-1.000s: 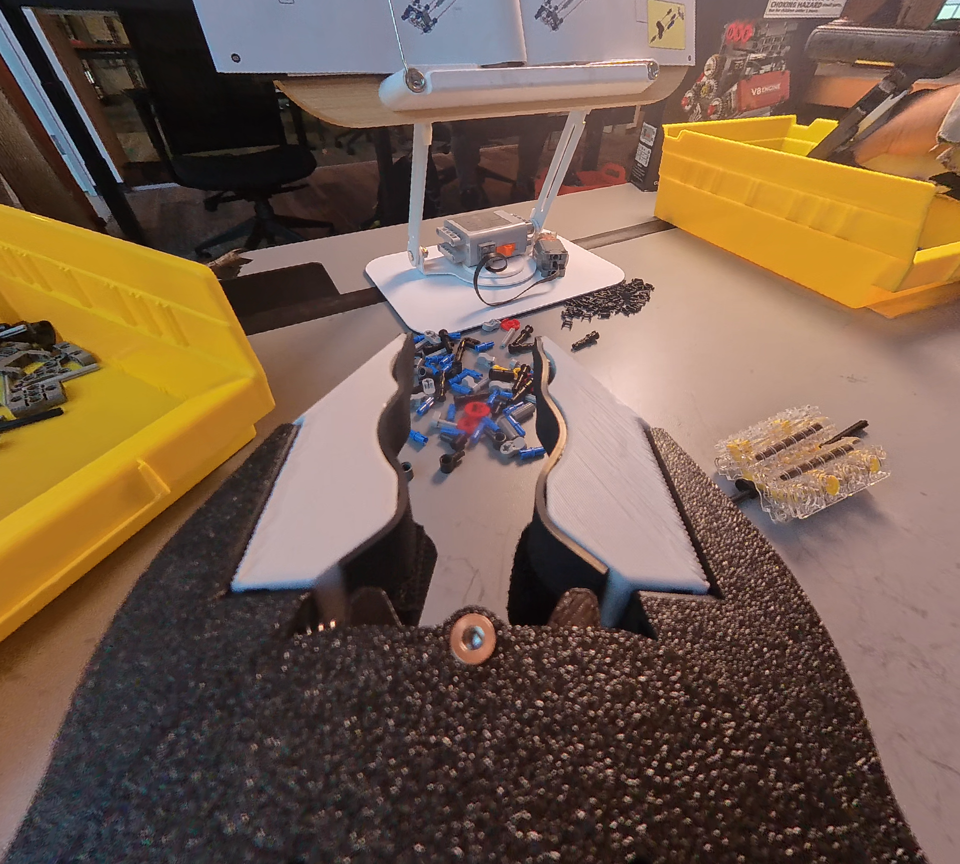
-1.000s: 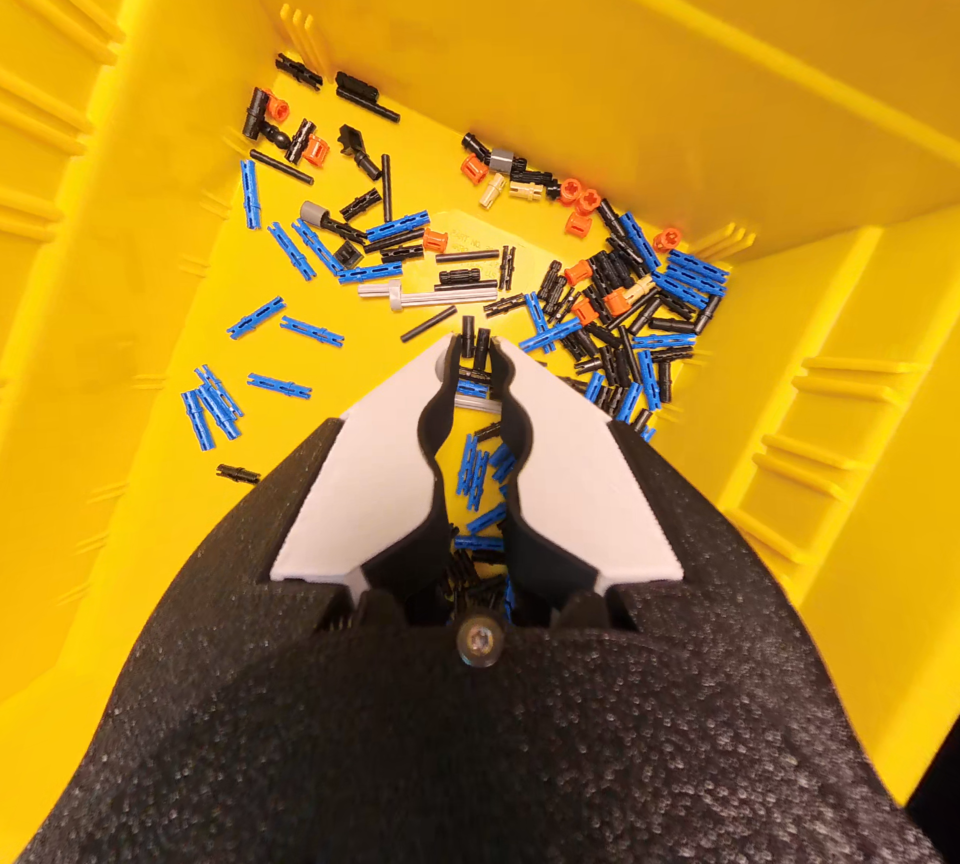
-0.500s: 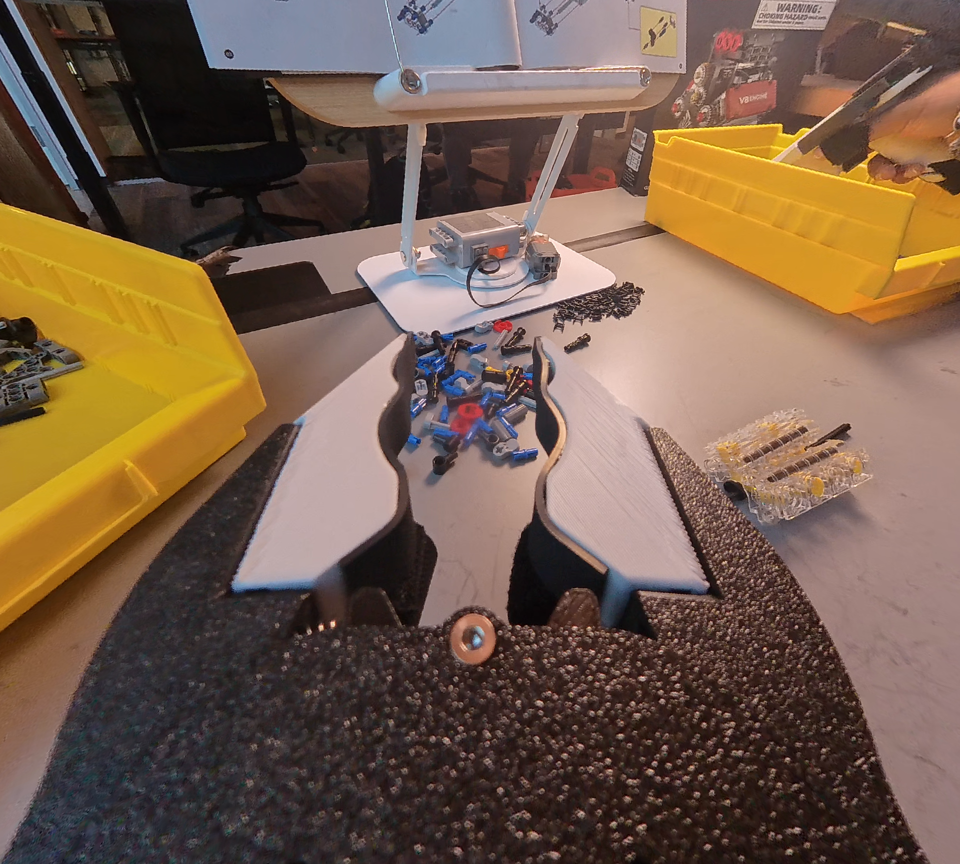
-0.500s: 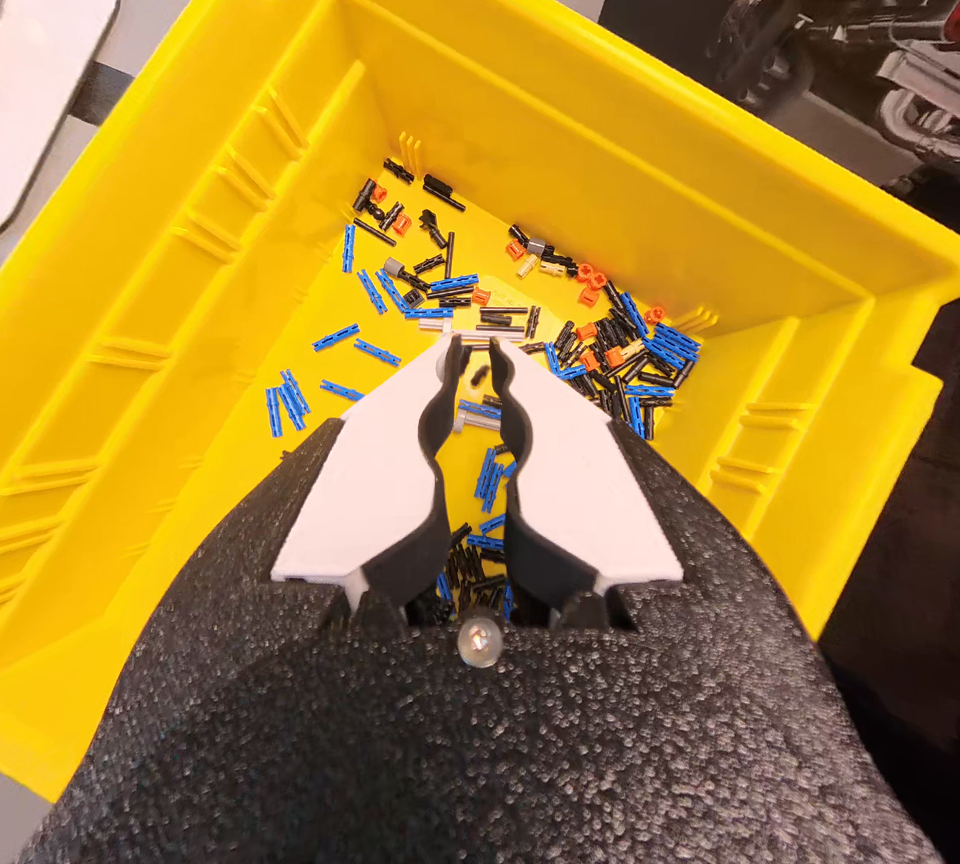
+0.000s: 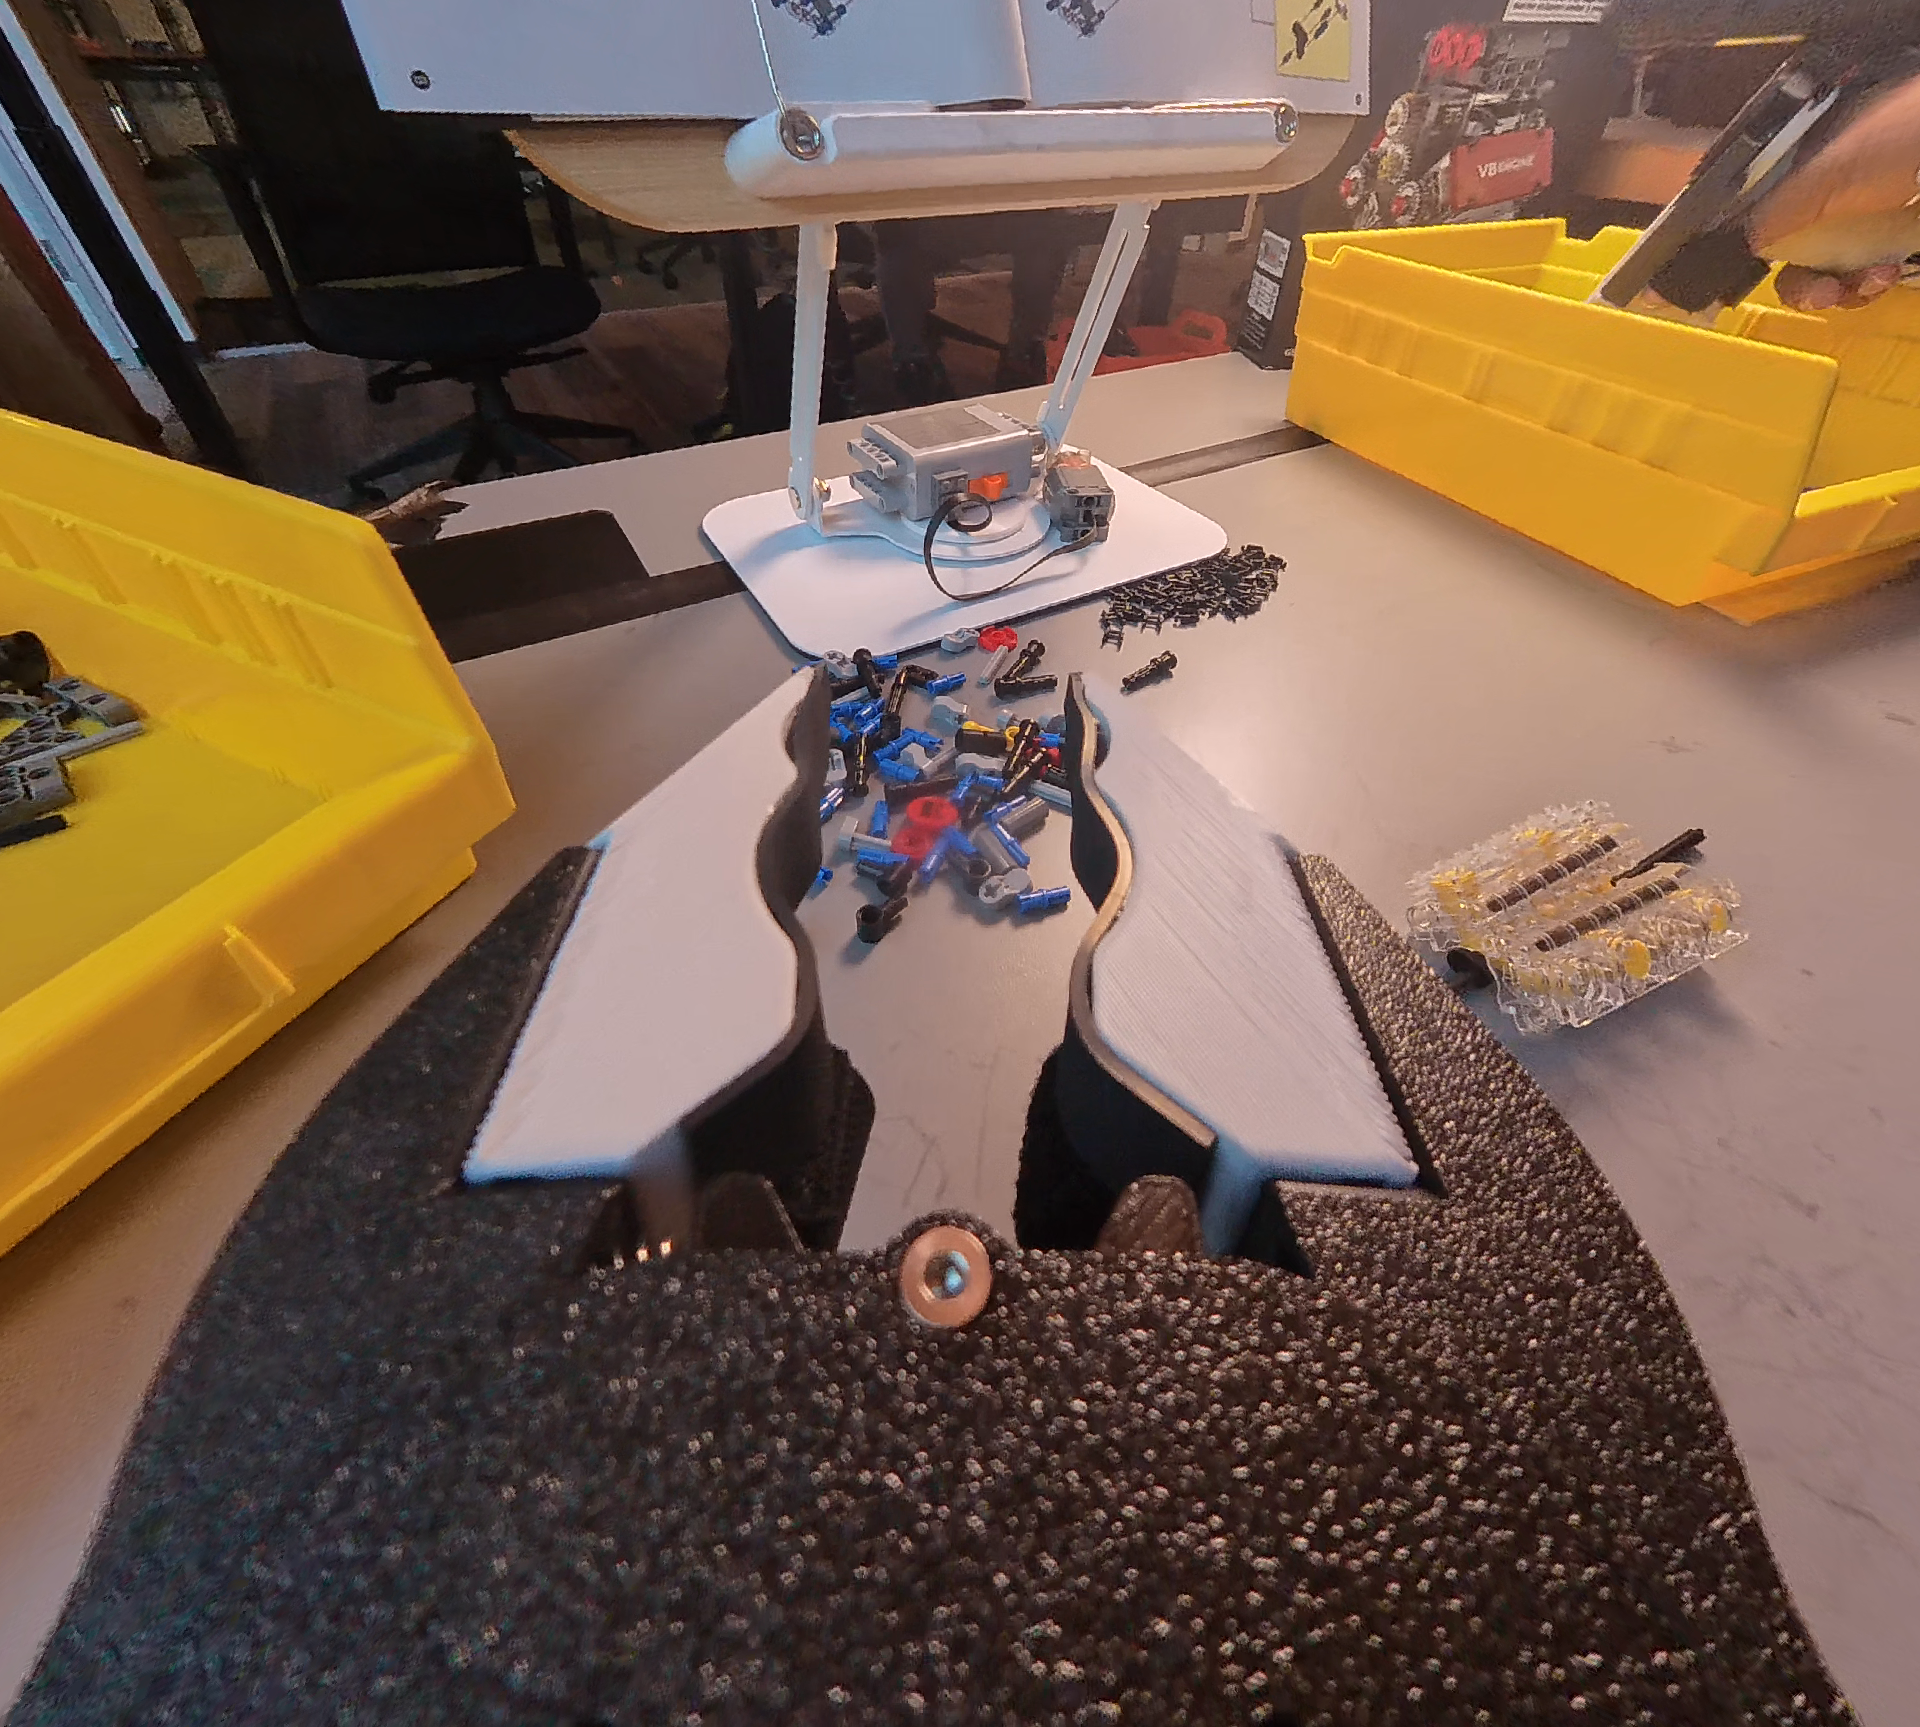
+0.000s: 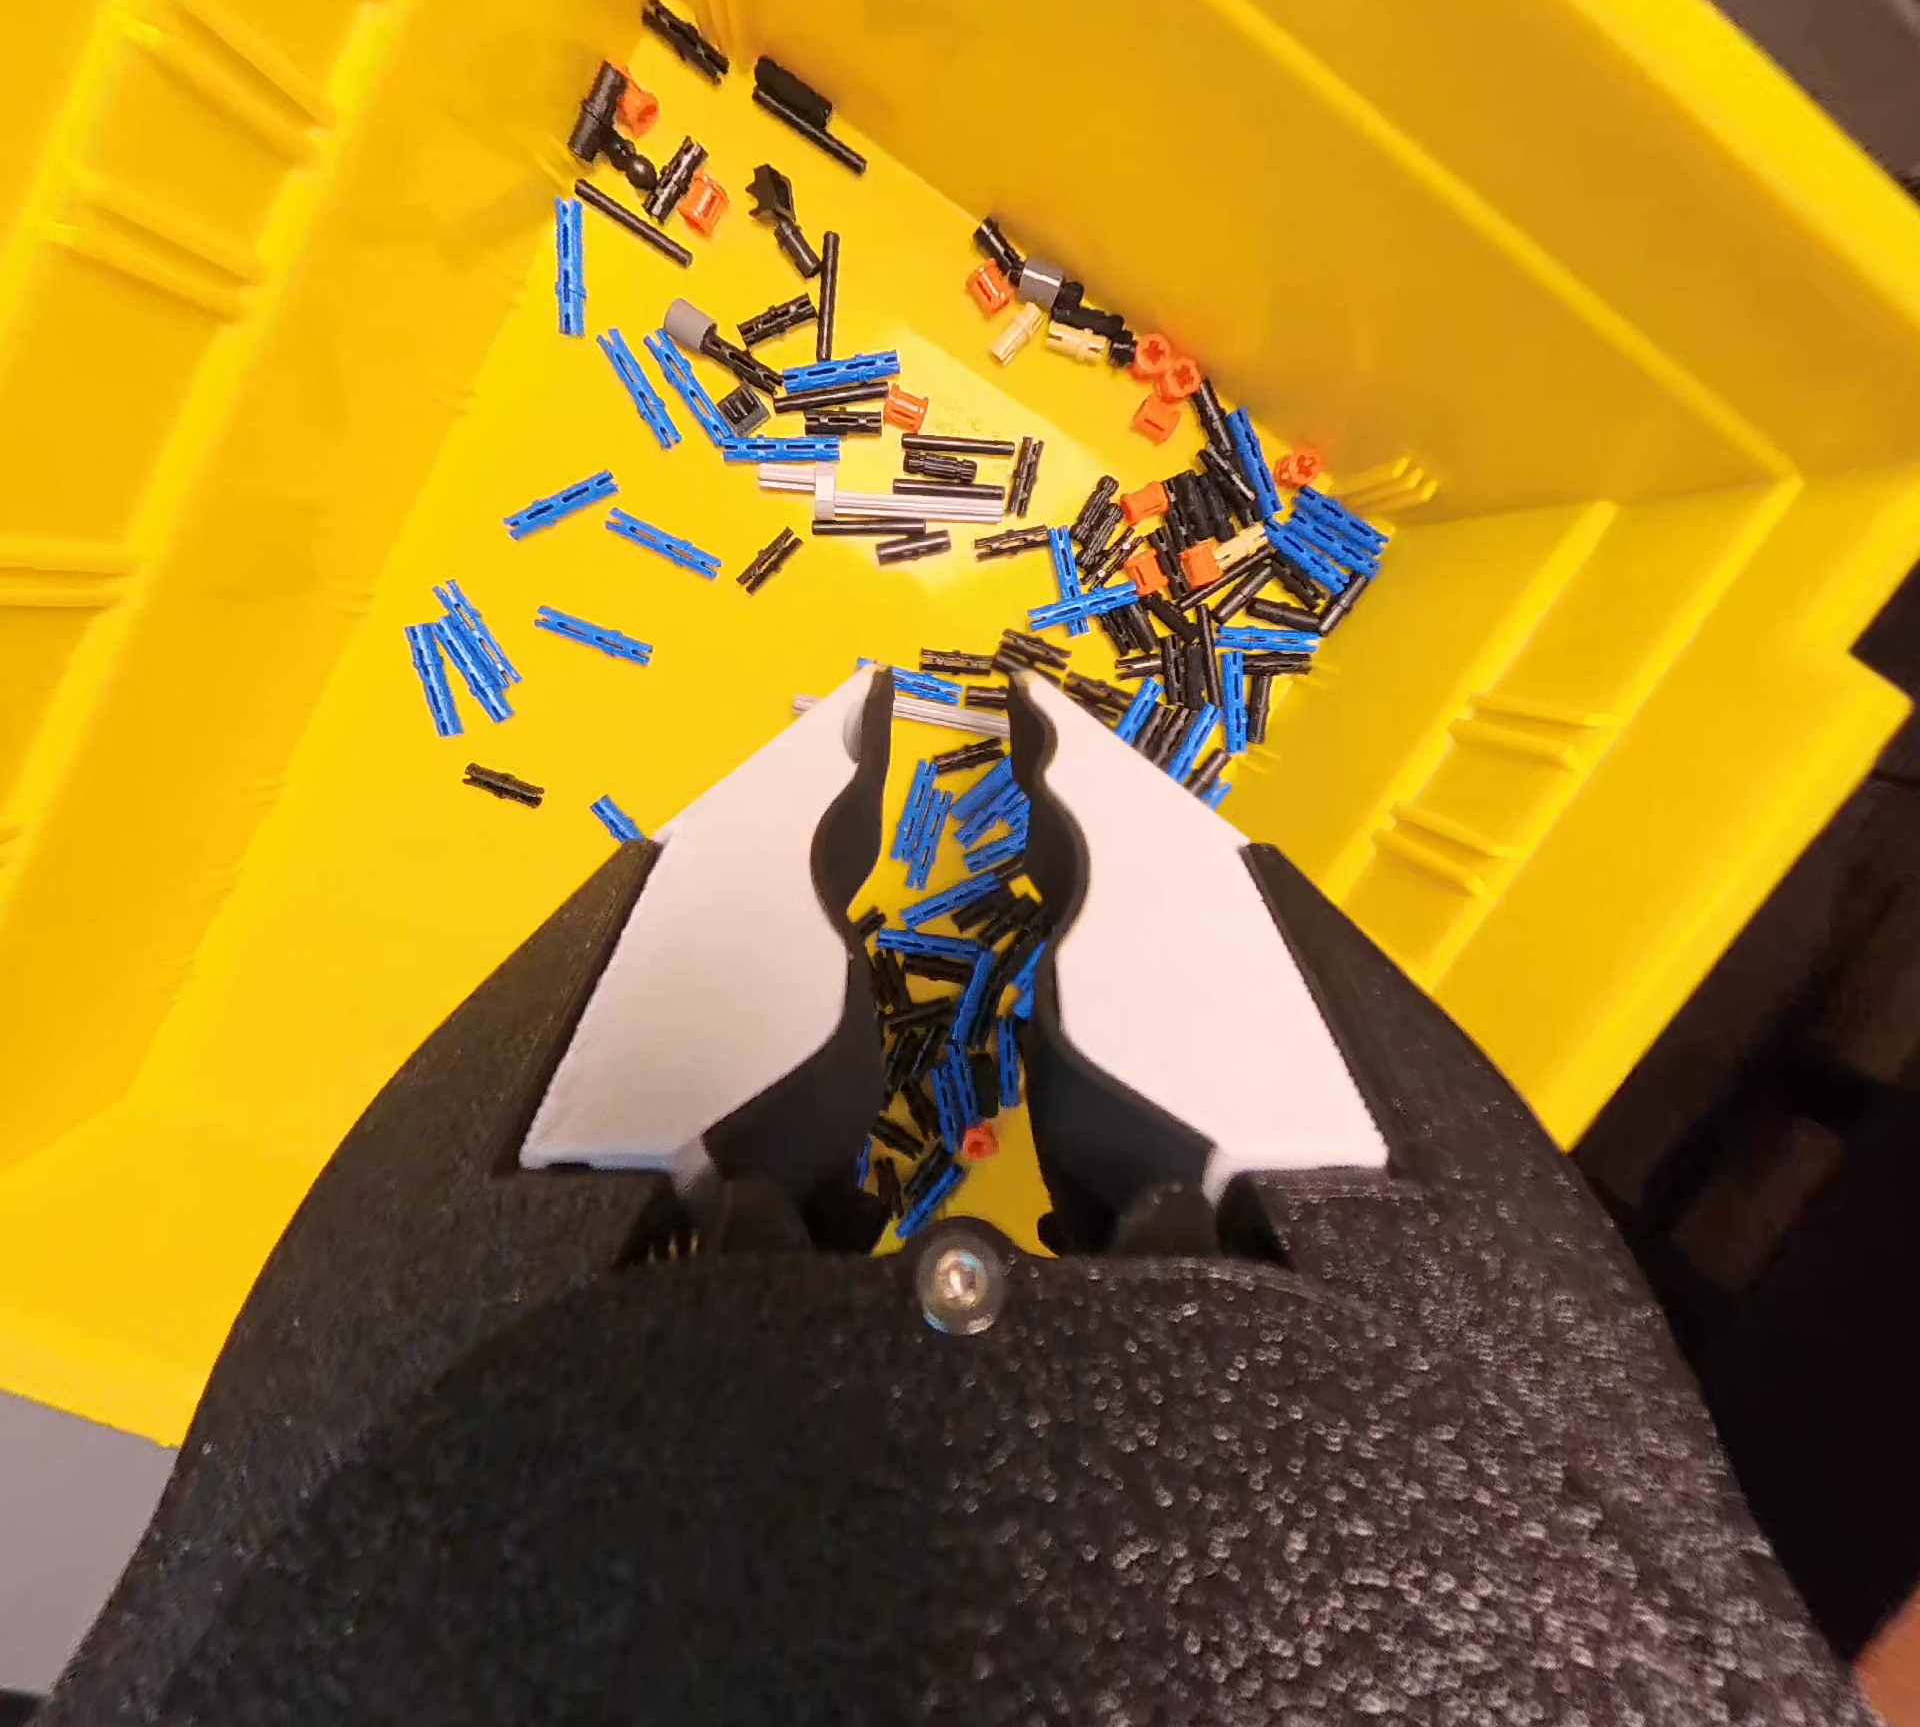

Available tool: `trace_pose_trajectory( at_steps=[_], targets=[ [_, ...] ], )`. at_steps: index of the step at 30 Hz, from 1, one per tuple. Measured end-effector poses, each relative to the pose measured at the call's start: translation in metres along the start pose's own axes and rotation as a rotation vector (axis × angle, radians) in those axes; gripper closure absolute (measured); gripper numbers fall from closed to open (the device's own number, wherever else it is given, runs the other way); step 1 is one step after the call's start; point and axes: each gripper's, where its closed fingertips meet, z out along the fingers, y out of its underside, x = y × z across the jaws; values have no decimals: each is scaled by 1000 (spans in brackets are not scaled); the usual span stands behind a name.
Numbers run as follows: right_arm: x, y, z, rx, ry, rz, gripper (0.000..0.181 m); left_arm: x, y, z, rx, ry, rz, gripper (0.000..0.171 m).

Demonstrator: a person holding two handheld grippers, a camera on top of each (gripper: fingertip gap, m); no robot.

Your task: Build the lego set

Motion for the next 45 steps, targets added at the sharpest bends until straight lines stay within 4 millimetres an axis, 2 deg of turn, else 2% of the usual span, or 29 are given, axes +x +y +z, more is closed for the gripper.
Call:
trace_pose_trajectory(
  at_steps=[5,9,10,12,14,16,21,23,24,27,29,31,33,35,36,38,40,42,45],
  targets=[
    [-5,8,18,-30,-32,47,163,2,1,1,-5,0,20,128],
    [-15,3,18,4,-76,30,167,2,2,1,-9,2,17,129],
    [-18,-3,16,33,-71,-12,166,2,2,2,-10,3,18,129],
    [-41,-15,6,109,-142,-132,166,2,2,2,-12,3,21,129],
    [-62,-13,2,102,-193,-264,166,2,3,3,-16,2,26,129],
    [-72,-6,6,67,-194,-386,164,3,3,3,-18,1,31,129],
    [-79,0,22,13,-218,-438,162,3,3,3,-15,-4,38,129],
    [-78,-1,22,24,-229,-427,178,3,3,3,-15,-5,41,129],
    [-78,-2,22,31,-239,-415,179,3,3,3,-15,-4,43,129],
    [-78,5,17,38,-225,-435,179,4,3,2,-13,-1,45,129],
    [-85,2,0,111,-218,-445,179,4,3,2,-11,2,43,129],
    [-108,-8,-39,267,-256,-428,179,4,3,2,-9,5,40,129],
    [-149,-10,-92,416,-327,-468,179,5,3,2,-12,7,40,129],
    [-196,3,-131,486,-374,-573,178,6,4,3,-17,12,44,129],
    [-222,14,-142,491,-406,-626,179,7,4,4,-19,18,48,129],
    [-267,41,-140,446,-445,-716,179,10,5,5,-27,30,59,129],
    [-296,63,-114,375,-425,-768,179,15,6,5,-38,50,64,129],
    [-315,79,-85,317,-430,-770,179,23,10,4,-64,94,71,127],
    [-325,94,-53,254,-419,-780,179,34,15,2,-94,137,112,127]
  ],
)
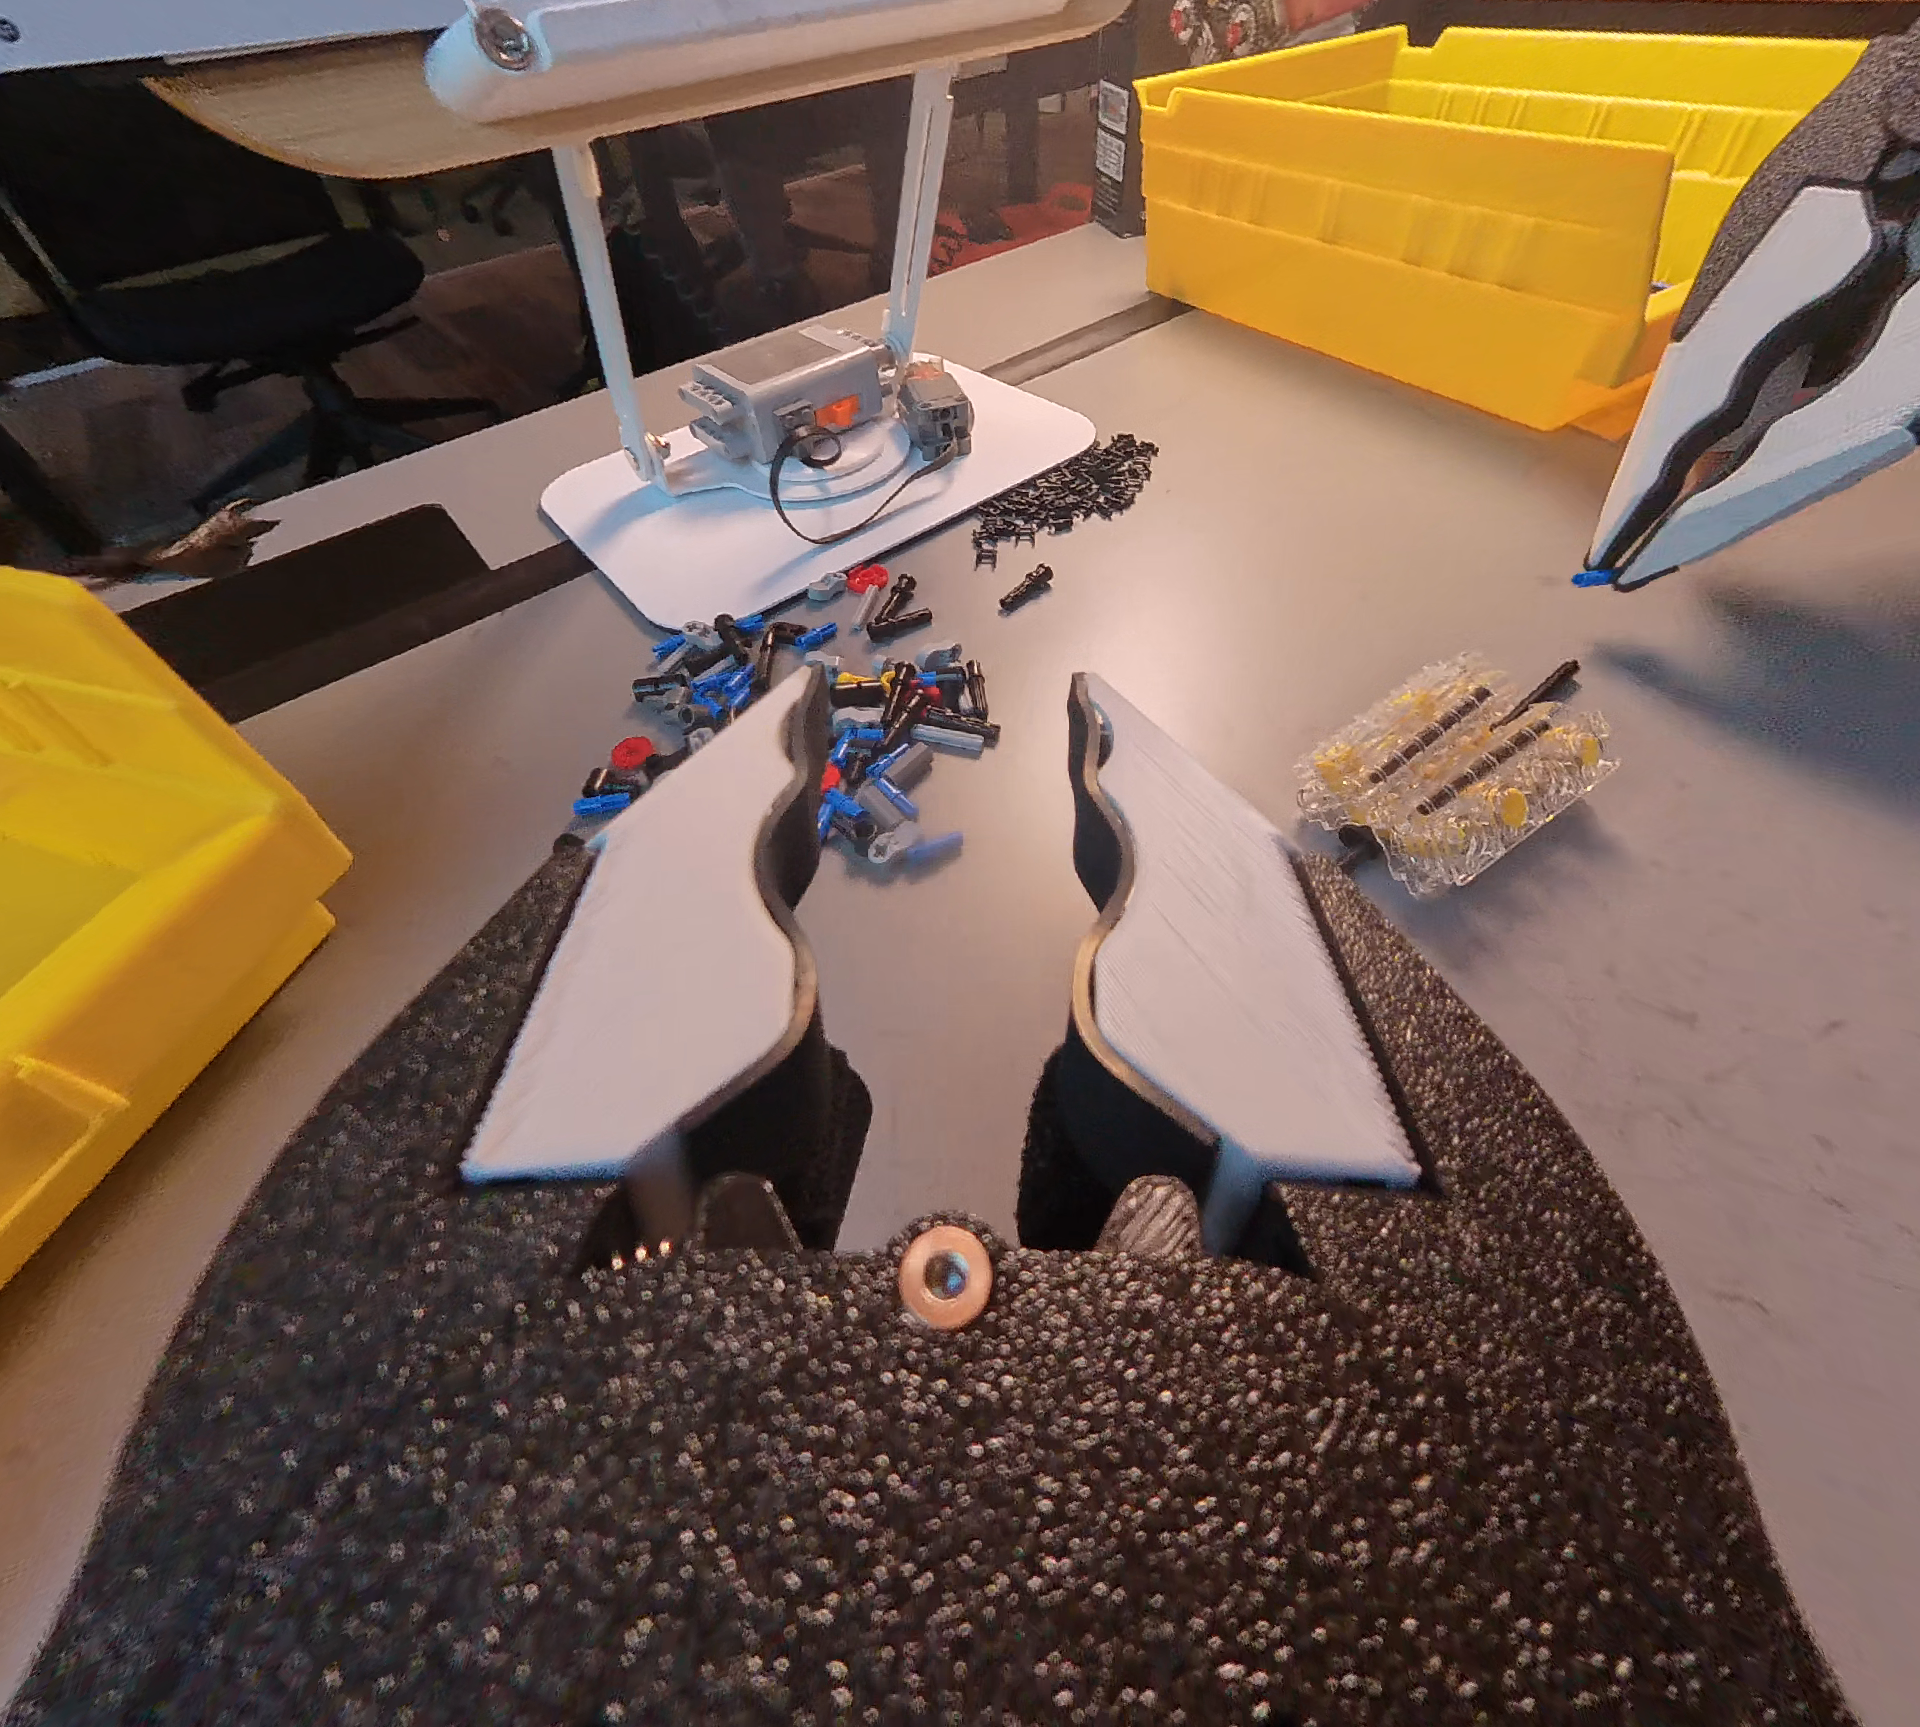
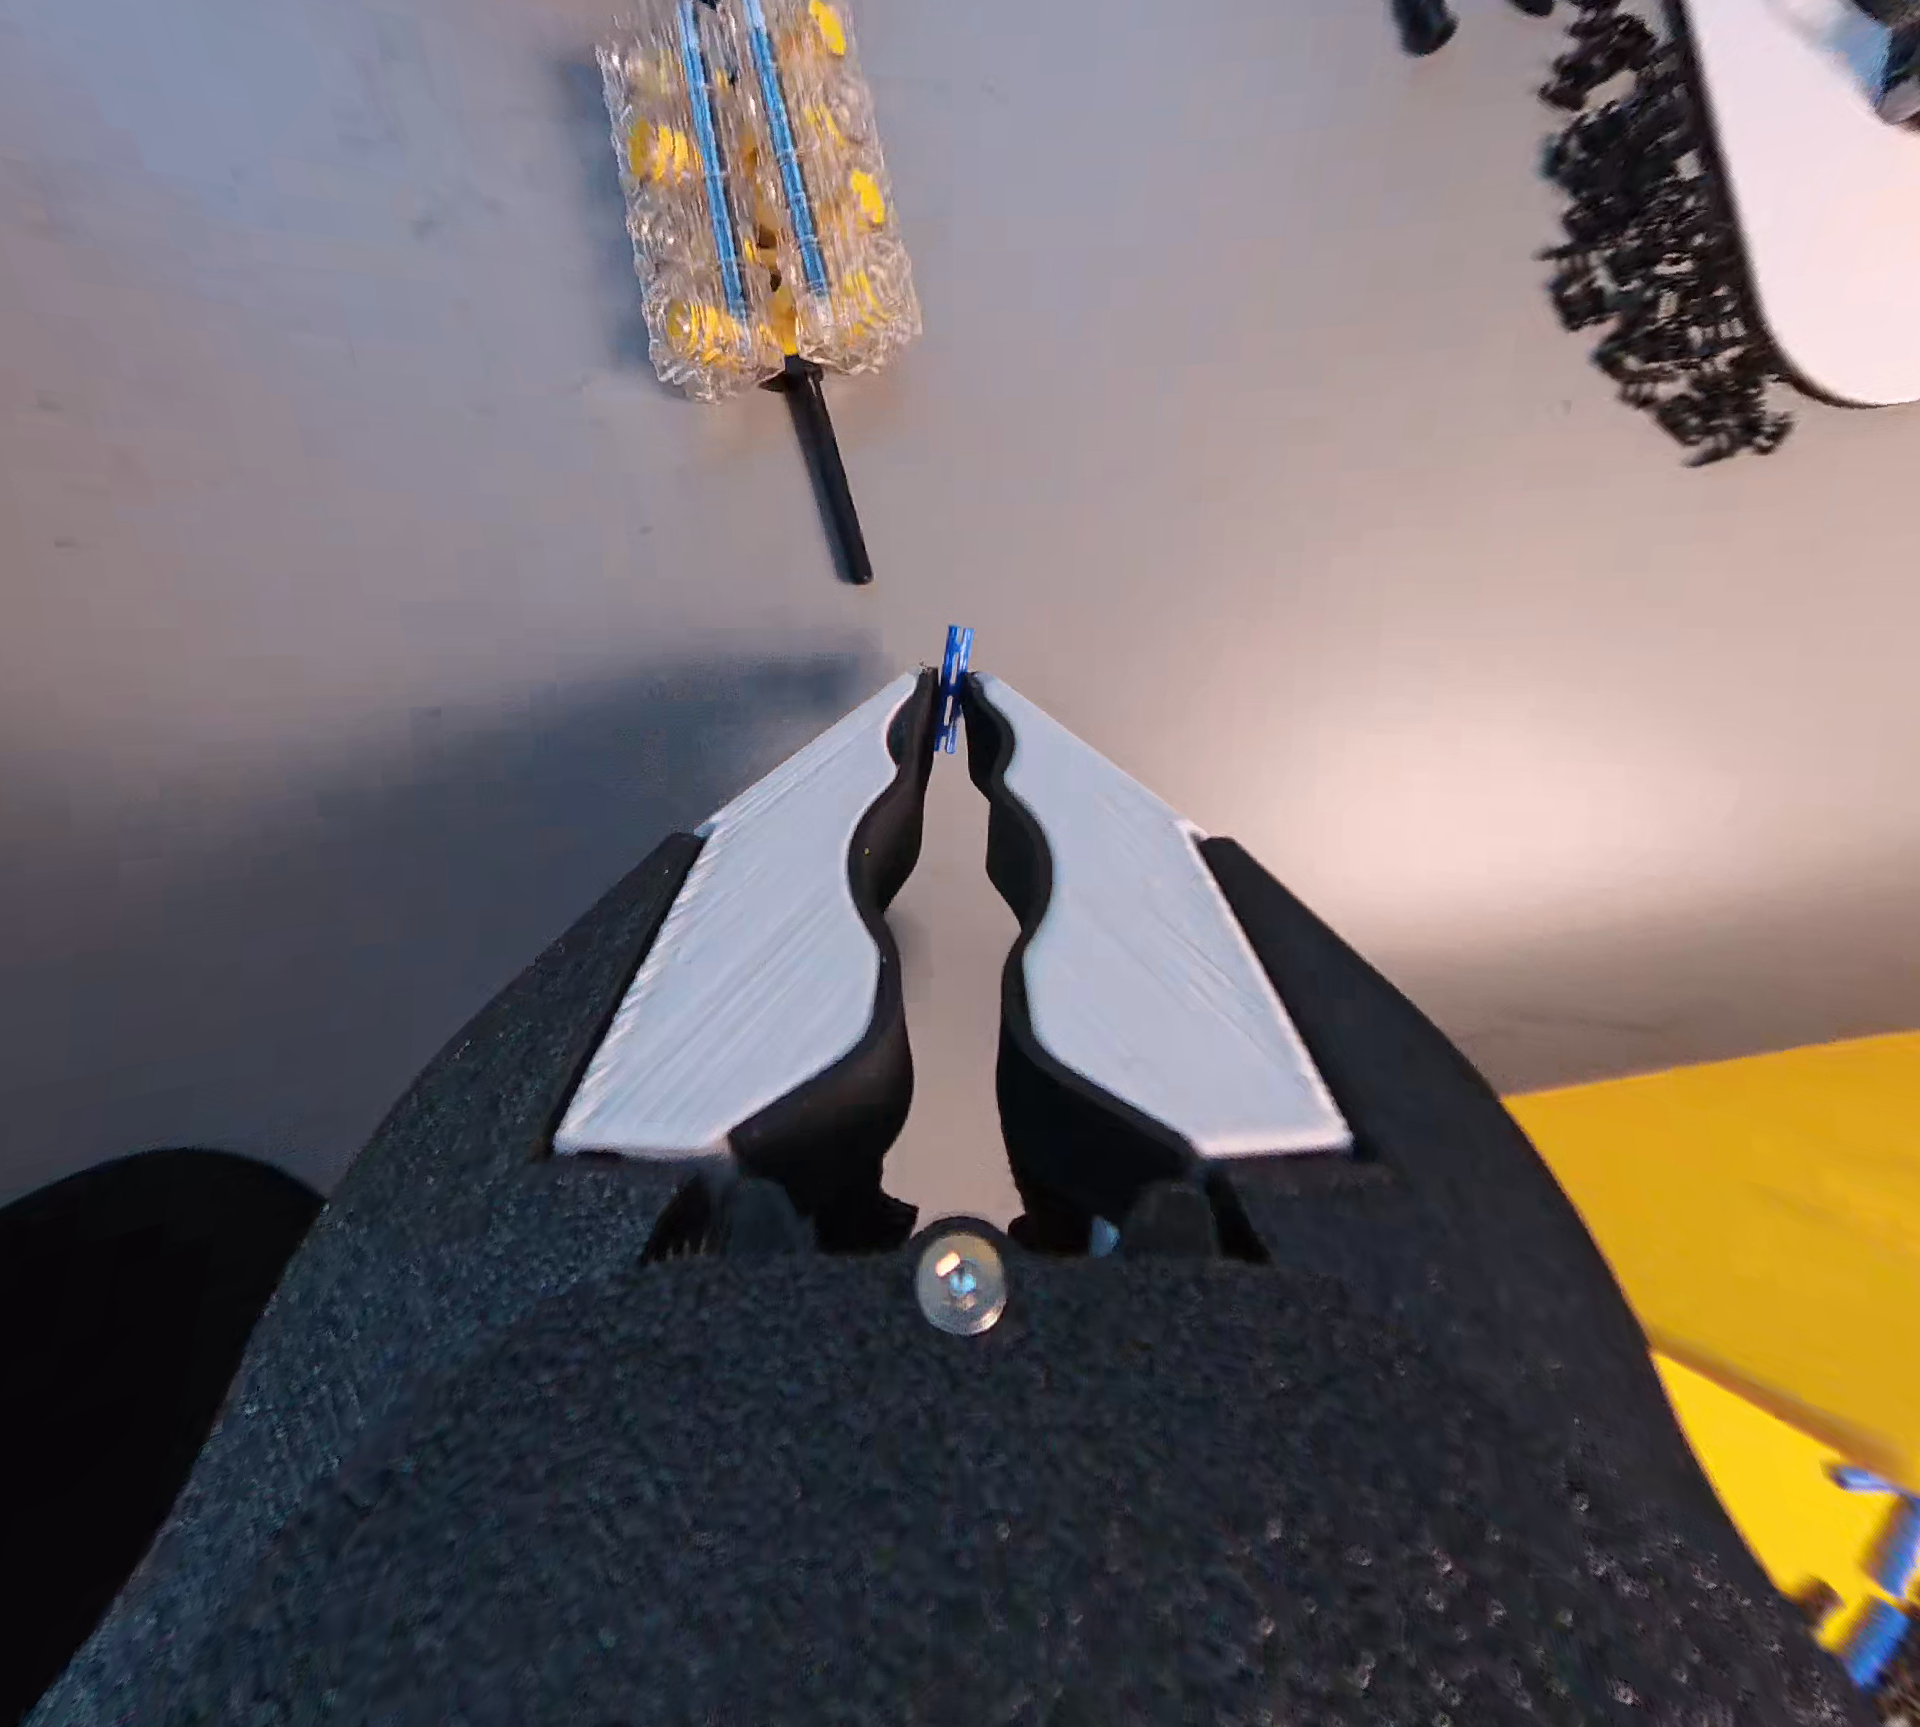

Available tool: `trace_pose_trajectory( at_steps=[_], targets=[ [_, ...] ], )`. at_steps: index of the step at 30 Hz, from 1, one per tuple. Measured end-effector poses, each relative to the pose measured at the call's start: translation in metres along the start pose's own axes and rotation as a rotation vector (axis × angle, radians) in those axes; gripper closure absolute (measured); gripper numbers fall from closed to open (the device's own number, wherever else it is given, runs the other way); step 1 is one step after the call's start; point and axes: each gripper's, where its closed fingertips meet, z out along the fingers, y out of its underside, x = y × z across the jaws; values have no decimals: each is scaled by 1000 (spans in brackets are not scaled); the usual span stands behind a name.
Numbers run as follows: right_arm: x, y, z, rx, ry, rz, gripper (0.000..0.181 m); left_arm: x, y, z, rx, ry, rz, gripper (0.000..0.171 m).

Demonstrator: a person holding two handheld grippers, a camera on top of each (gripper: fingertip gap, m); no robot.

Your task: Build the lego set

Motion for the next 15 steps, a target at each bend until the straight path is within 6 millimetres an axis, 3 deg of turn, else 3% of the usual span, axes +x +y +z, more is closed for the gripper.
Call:
trace_pose_trajectory(
  at_steps=[4,7,9,11,13,15],
  targets=[
    [-5,12,12,-58,9,-28,178,10,0,2,-6,22,49,126],
    [-5,9,5,-29,17,-11,171,14,2,4,-16,35,52,126],
    [3,-1,-17,40,44,3,166,14,2,4,-17,35,51,127],
    [22,-21,-55,169,96,40,166,14,2,4,-17,36,47,127],
    [52,-36,-100,296,186,104,166,14,3,4,-19,41,47,127],
    [83,-38,-134,366,265,159,166,18,3,5,-20,60,52,126]
  ],
)
